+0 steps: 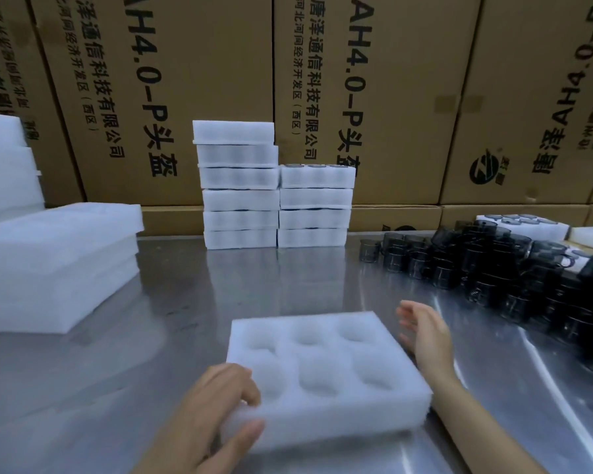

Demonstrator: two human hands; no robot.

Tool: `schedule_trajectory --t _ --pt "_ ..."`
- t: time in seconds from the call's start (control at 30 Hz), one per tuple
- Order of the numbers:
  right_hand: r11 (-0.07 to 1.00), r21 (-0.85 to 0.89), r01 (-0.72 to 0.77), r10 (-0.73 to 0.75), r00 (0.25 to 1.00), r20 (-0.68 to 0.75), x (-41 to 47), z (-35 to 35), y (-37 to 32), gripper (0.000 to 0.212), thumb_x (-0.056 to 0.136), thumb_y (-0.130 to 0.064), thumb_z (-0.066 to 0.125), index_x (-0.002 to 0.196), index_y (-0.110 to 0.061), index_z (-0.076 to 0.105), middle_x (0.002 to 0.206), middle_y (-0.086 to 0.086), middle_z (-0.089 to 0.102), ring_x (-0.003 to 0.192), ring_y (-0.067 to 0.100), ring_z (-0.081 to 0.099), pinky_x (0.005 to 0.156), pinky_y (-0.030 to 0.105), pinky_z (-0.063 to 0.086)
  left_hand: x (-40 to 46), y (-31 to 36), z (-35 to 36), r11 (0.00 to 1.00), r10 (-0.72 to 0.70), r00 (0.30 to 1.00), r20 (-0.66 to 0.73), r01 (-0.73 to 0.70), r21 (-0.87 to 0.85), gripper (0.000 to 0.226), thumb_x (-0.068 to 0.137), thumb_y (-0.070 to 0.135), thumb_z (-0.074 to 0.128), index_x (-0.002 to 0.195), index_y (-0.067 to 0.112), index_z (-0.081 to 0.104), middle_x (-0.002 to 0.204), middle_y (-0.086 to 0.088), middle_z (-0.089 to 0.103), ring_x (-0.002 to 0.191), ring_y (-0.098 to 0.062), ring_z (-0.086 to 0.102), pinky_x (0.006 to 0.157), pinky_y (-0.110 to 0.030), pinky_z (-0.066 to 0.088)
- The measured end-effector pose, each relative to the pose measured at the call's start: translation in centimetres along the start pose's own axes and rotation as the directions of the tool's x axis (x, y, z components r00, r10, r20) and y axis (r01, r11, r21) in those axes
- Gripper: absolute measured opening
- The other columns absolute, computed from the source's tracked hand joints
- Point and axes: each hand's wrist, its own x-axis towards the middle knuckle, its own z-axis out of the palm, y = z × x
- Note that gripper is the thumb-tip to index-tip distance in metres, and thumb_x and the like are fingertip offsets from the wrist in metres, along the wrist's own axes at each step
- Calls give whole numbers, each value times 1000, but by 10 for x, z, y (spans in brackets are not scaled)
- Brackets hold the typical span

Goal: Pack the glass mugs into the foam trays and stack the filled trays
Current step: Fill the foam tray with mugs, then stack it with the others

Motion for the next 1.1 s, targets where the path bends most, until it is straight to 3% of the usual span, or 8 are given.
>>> schedule_trajectory --t 0.13,0.27,0.33,0.4,0.6,0.83,0.97,1.1 --pt "986 -150 77 -91 992 -84 20 -19 3 22 95 -2 40 102 -6 61 93 10 61 85 19 54 71 31 44 3 -12 7 963 -147 986 -83 124 -241 27 89 46 49 92 23 63 108 16 57 110 -2 53 97 -12 34" --pt "953 -291 83 -121 986 -115 45 -31 9 24 93 -6 45 115 -7 54 100 10 59 84 20 53 76 37 44 26 -26 35 542 -671 740 -52 442 -715 20 94 29 53 113 26 59 132 10 48 130 -9 41 115 -35 26" --pt "912 -404 74 -140 980 -138 59 -37 10 29 93 -11 46 121 -10 52 97 5 60 79 22 53 73 37 42 41 -28 50 319 -762 644 72 469 -824 26 94 23 49 118 27 57 137 1 48 129 -16 44 113 -43 29" --pt "827 -555 88 -178 978 -110 72 -43 9 33 92 -15 46 125 -13 50 100 3 60 81 24 55 70 34 39 53 -28 59 217 -767 625 149 471 -855 31 92 20 51 121 27 55 135 0 51 123 -17 51 104 -39 40" --pt "545 -823 161 -340 940 -41 127 -55 -25 36 95 -21 46 130 -13 47 139 8 41 91 32 56 75 37 42 64 -34 72 277 -739 652 170 524 -805 53 87 -4 55 133 22 47 120 17 54 83 22 57 62 -3 45" --pt "301 -946 123 -239 970 50 177 -49 -59 49 99 -22 42 145 -9 30 152 8 27 111 38 53 81 42 43 65 -42 73 301 -737 657 159 529 -793 46 87 -4 54 121 25 56 119 12 62 90 7 64 65 -12 49" --pt "123 -989 85 -109 991 72 185 -42 -52 45 99 -26 46 136 -3 37 140 17 38 111 41 51 78 42 42 66 -45 75 330 -733 666 142 530 -782 44 87 -7 52 120 21 58 114 9 65 85 7 65 61 -7 47" --pt "85 -995 43 -215 976 23 184 -36 -44 34 97 -27 52 118 0 50 124 21 47 99 42 55 69 40 39 65 -48 76 352 -733 666 135 542 -763 41 87 -3 53 117 25 59 105 11 67 83 7 64 60 -6 46"
